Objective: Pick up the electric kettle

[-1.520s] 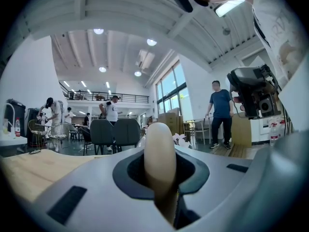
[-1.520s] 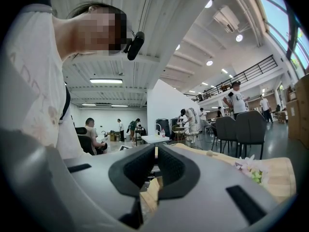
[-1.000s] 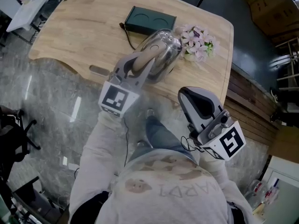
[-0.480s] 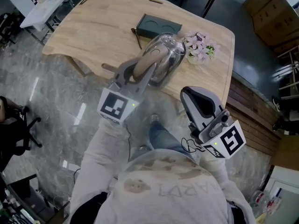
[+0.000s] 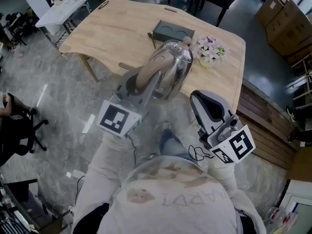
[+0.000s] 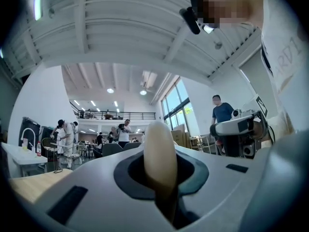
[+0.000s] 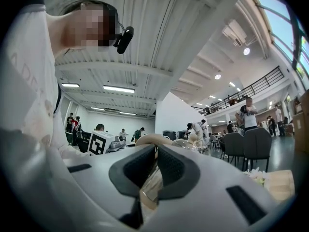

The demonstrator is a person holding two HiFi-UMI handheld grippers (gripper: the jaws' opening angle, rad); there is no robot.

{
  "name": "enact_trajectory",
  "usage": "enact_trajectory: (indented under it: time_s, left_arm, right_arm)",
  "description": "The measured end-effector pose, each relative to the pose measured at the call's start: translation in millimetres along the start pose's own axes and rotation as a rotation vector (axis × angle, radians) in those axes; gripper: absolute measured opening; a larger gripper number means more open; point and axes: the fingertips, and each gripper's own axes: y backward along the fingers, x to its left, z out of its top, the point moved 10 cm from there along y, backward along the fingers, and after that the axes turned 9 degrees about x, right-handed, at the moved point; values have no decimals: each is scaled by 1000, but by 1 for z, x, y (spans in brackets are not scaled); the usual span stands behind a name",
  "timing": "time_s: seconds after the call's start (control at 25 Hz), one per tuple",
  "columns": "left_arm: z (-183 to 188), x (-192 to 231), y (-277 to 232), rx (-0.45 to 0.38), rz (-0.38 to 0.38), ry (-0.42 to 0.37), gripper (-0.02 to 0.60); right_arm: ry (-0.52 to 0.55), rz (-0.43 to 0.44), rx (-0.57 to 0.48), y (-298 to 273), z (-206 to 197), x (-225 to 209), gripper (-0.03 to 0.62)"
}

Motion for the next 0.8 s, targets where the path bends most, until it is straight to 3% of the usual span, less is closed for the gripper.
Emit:
enact_trajectory:
  time_s: [0.44,0.8]
  left_arm:
    - [23,-40,83,-49,30,19,48]
    - [38,-51,112,-86,37,10,48]
  right_arm:
    - [13,15,-28,29,9,70,28]
    - [34,17,-27,35,15,88,28]
